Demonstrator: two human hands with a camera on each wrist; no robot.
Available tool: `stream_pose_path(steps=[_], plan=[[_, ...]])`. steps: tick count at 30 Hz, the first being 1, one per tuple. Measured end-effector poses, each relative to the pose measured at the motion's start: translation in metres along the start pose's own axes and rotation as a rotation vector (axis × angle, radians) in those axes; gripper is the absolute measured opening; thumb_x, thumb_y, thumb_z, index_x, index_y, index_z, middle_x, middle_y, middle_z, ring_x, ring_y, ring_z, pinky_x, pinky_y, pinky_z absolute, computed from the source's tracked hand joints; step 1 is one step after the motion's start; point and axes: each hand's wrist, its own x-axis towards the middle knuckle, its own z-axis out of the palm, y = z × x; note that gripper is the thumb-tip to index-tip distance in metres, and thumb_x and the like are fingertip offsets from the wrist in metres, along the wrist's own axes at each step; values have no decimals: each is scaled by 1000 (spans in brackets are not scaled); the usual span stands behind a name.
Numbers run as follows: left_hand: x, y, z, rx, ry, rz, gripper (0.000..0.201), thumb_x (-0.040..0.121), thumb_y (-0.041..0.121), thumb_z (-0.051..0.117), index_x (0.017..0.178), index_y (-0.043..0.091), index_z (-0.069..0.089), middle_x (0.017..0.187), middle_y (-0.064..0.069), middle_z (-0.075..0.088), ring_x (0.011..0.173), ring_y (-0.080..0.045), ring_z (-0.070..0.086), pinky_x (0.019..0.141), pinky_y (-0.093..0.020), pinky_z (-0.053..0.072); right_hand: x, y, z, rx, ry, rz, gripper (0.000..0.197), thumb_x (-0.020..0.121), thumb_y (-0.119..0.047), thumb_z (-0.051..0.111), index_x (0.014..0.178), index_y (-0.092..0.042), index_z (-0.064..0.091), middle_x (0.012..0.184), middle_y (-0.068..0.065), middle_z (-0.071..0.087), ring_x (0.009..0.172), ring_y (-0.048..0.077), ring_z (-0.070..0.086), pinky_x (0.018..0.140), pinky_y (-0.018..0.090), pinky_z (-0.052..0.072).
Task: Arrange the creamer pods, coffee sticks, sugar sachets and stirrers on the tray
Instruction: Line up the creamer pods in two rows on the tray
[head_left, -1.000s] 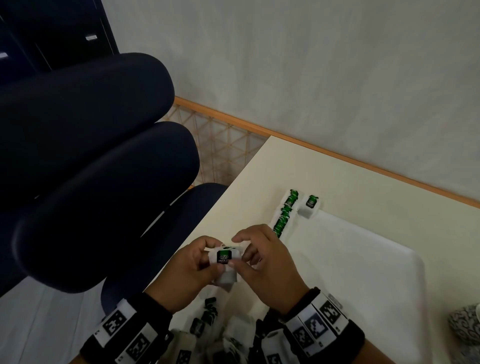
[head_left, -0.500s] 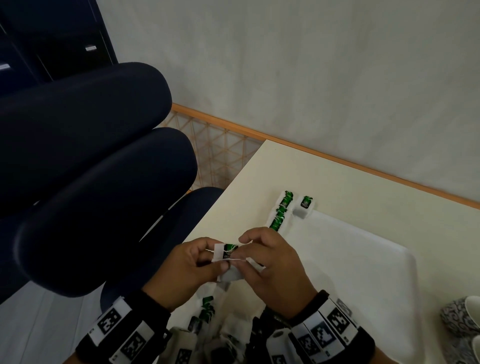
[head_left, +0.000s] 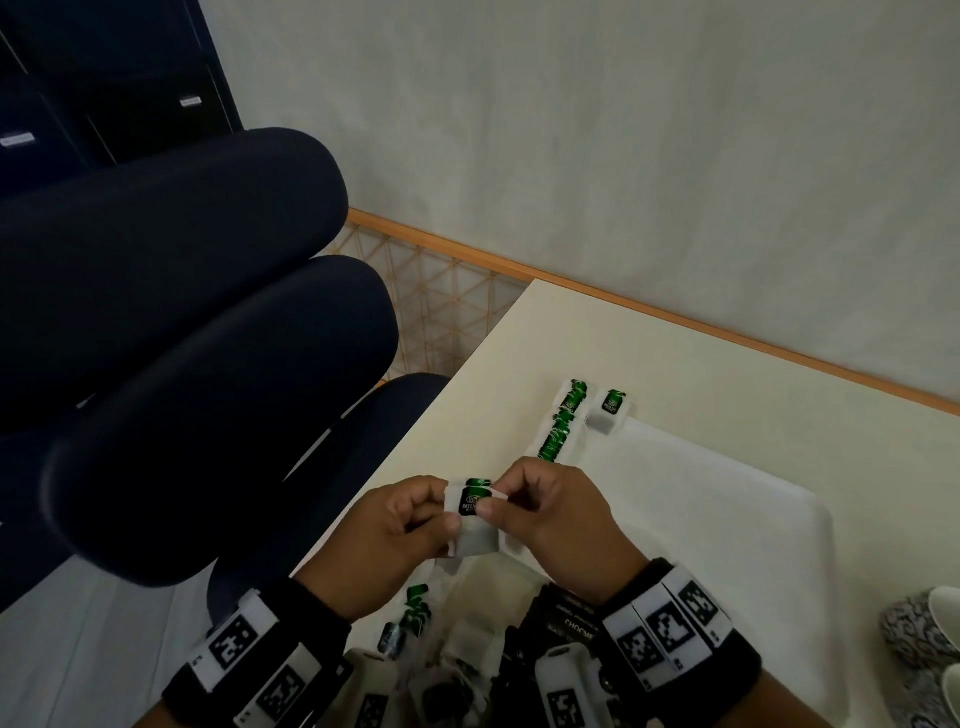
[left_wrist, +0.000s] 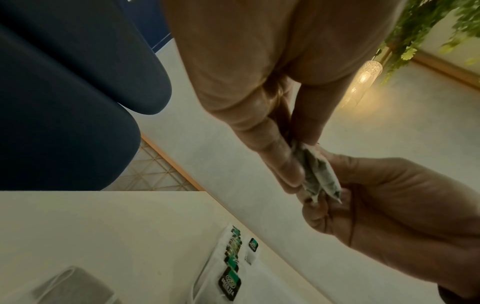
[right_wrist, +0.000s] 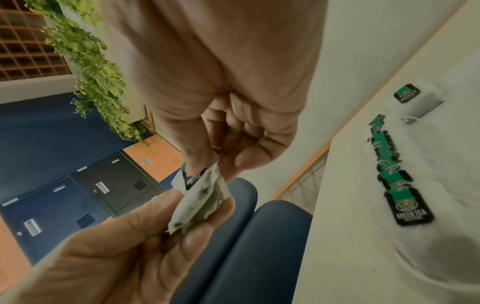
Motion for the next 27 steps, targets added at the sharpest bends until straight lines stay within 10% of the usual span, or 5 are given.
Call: stream_pose_path(steps=[7,14,23,27], plan=[[14,-31,-27,593,141,-176,20,97,14,48,100,30,61,99,9,69,90,-3,63,87,-26,50,-3,2,-9,-62,68,-11,26,84,-11,70,98,-33,67,76,-11,62,70,-4,56,67,6,42],[22,-78,-35,1008,32,-474,47,83,37,63,126,25,49,120,3,52,105,-13,53,86,-23,44,-12,17,-20,-131,94,44,22,85,-10,69,78,-31,67,75,-14,69,73,-4,60,64,5,41],[22,-68,-36,1289,-162,-277,45,81,5,52,109,39,56,118,8,40,105,-13,47,78,-23,45,-17,23,-25,-141,78,86,25,84,-8,67,76,-31,65,69,-18,66,67,-6,57,61,4,39],[21,-76,-42,1318,-162,-262,28,84,29,61,110,40,58,112,10,42,105,-11,49,83,-23,45,-17,25,-25,-130,76,94,19,85,-9,68,79,-28,67,71,-14,66,66,-6,57,61,5,40]])
